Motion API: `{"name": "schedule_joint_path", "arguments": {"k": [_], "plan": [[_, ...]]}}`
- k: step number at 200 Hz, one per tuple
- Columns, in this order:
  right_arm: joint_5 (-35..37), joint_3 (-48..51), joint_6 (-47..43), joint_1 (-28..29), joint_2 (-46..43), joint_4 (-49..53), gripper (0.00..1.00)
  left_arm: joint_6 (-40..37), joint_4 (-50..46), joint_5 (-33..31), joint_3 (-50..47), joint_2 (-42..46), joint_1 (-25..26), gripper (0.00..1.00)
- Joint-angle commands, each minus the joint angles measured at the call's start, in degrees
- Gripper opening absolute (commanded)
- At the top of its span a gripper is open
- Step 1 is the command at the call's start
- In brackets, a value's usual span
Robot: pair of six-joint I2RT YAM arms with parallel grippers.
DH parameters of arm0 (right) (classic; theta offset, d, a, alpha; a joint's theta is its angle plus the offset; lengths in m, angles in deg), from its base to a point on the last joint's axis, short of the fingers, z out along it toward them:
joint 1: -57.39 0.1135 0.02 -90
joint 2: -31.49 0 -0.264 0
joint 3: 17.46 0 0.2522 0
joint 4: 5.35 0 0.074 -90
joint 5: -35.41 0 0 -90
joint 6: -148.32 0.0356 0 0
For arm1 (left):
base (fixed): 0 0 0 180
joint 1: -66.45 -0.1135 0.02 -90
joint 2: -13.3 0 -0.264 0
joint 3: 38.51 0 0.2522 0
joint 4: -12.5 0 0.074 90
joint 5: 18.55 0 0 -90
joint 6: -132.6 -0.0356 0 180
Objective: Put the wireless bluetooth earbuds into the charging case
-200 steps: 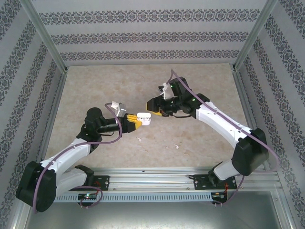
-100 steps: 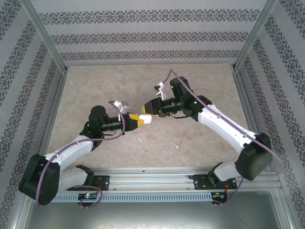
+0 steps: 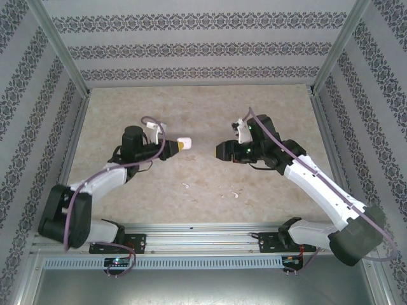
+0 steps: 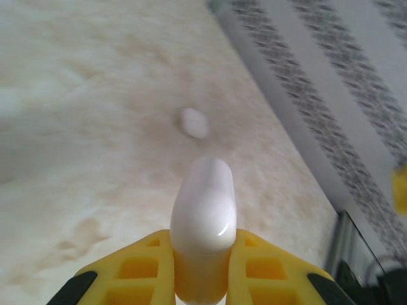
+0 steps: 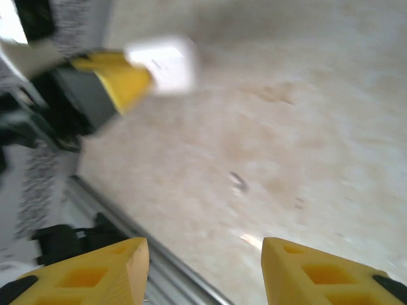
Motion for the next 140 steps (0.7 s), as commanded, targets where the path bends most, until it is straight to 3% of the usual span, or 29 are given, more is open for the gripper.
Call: {"name": "schedule_joint_path", "arguments": {"k": [1, 48, 78, 103, 140], "plan": [[9.77, 4.73, 2.5, -0.56, -1.35, 5.05, 0.5, 2.17, -9.2, -2.55, 2.98, -6.75, -3.3, 0.0], [13.34, 12.57, 6.96, -2.12, -5.15, 3.85, 0.52, 1.2, -14.87, -4.46, 11.09, -21.96, -5.06, 0.04], [16.05, 12.68, 5.14, -5.31, -4.87, 6.53, 0.53, -3.66, -22.66, -8.61, 17.57, -24.99, -5.19, 0.18], [17.33, 7.95, 0.38, -8.22, -0.52, 11.22, 0.53, -8.59, -29.39, -11.79, 22.72, -26.63, -5.4, 0.43], [15.92, 1.5, -2.76, -13.22, 7.85, 10.75, 0.57, -13.09, -32.6, -16.84, 24.72, -24.06, -6.02, 0.6]]}}
